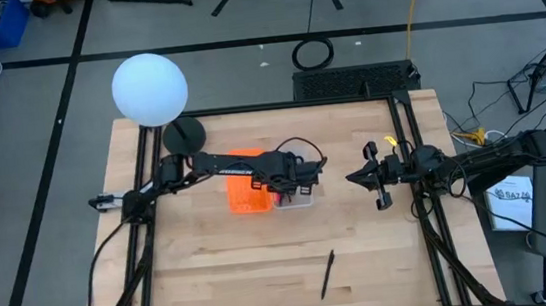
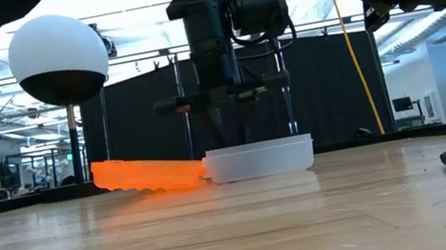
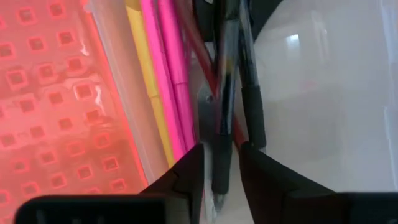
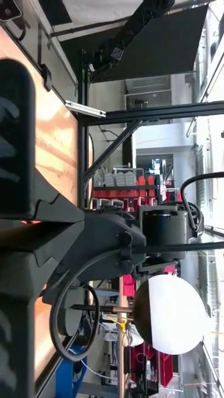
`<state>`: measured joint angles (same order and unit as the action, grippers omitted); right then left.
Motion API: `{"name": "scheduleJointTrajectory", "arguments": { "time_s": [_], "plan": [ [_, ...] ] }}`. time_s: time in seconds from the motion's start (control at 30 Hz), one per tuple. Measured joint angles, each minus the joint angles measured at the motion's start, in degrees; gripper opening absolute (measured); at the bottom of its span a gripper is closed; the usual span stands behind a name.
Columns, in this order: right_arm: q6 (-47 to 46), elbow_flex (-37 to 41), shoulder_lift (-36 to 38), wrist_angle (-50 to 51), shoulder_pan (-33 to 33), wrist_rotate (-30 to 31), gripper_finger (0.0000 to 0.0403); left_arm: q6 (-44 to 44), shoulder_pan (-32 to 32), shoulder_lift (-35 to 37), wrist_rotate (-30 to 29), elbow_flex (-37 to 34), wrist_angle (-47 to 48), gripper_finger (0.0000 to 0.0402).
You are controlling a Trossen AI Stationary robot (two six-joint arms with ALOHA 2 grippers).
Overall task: Pick & place school supplies into a supply box
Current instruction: Put the black pen into the orange supply box
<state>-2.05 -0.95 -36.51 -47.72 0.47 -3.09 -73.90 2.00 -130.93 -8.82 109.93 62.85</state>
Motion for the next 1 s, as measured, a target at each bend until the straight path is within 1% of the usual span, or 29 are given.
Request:
{"name": "scheduleJointTrajectory", "arguments": {
  "time_s": [0.13,0.23,0.27,0.33,0.4,0.53,0.6,0.67,0.7,0.77,0.83,0.9,0.93,1.0],
  "plan": [
    [-0.08,0.00,0.02,0.02,0.00,0.00,0.0000,3.10,-0.86,0.06,-0.49,0.08,0.14,0.0123],
    [-0.27,0.00,0.00,0.53,0.00,0.00,0.0000,10.25,-1.32,1.46,-2.05,0.80,0.69,0.0131],
    [-0.27,-0.01,-0.01,0.78,0.00,0.00,0.0000,12.91,-1.53,2.54,-3.40,1.10,0.92,0.0131],
    [-0.27,-0.01,0.01,1.34,0.00,0.00,0.0000,17.26,-2.36,5.93,-7.91,1.79,1.46,0.0131],
    [-0.27,-0.02,0.00,2.06,0.00,0.00,0.0000,19.84,-4.70,9.96,-15.00,1.99,0.88,0.0127],
    [-0.27,-0.01,-0.01,3.23,0.00,0.00,0.0000,27.36,-12.91,18.67,-29.23,2.05,-0.53,0.0108],
    [-0.51,-0.01,0.00,3.41,0.00,-0.01,0.0000,31.77,-16.90,22.41,-32.80,2.05,0.95,0.0099],
    [-1.67,-0.02,-0.01,3.43,0.00,-0.02,0.0000,33.91,-20.39,26.06,-33.25,2.03,4.20,0.0090],
    [-2.35,-0.02,-0.01,3.43,0.00,-0.02,0.0000,33.46,-22.02,27.78,-33.76,2.03,6.71,0.0085],
    [-2.84,-0.02,-0.01,3.45,0.00,-0.04,0.0000,31.31,-25.03,30.85,-36.76,1.94,13.25,0.0071],
    [-2.85,0.00,0.00,3.42,0.00,-0.11,0.0000,28.78,-27.40,33.70,-42.34,0.17,18.75,0.0052],
    [-2.85,-0.02,-0.01,3.33,0.00,-0.13,0.0000,27.50,-28.89,36.55,-47.40,-3.73,21.94,0.0026],
    [-2.85,0.00,-0.01,3.14,0.00,-0.15,0.0000,27.78,-29.27,38.02,-48.83,-6.75,21.75,0.0014],
    [-2.70,-0.01,0.02,2.87,0.00,-0.15,0.0000,30.28,-29.48,41.39,-49.90,-14.21,18.66,0.0006]
  ]
}}
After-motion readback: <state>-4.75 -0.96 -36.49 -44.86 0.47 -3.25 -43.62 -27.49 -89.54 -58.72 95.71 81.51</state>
